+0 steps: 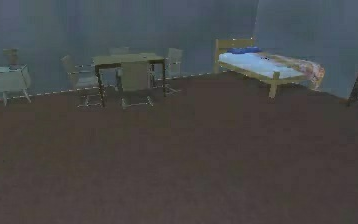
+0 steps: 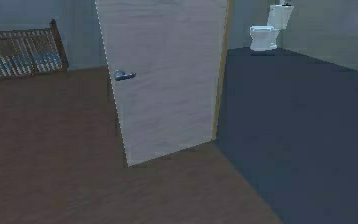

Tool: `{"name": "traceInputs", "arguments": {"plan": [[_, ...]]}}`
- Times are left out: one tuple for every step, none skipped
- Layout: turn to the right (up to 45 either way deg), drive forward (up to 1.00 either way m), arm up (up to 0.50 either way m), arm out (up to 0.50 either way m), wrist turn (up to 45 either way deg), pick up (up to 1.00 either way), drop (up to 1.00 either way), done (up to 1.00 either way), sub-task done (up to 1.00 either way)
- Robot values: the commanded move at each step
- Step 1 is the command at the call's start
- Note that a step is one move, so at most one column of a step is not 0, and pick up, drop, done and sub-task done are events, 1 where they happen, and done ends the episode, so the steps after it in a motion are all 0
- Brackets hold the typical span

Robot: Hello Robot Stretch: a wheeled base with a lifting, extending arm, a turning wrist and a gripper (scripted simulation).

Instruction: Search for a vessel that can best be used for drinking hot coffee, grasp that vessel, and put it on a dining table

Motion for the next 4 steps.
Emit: {"name": "traceInputs", "arguments": {"plan": [[18.0, 0.0, 0.0, 0.0, 0.0, 0.0, 0.0, 0.0, 0.0], [0.0, 0.2, 0.0, 0.0, 0.0, 0.0, 0.0, 0.0, 0.0], [-45.0, 0.0, 0.0, 0.0, 0.0, 0.0, 0.0, 0.0, 0.0], [-15.0, 0.0, 0.0, 0.0, 0.0, 0.0, 0.0, 0.0, 0.0]]}}
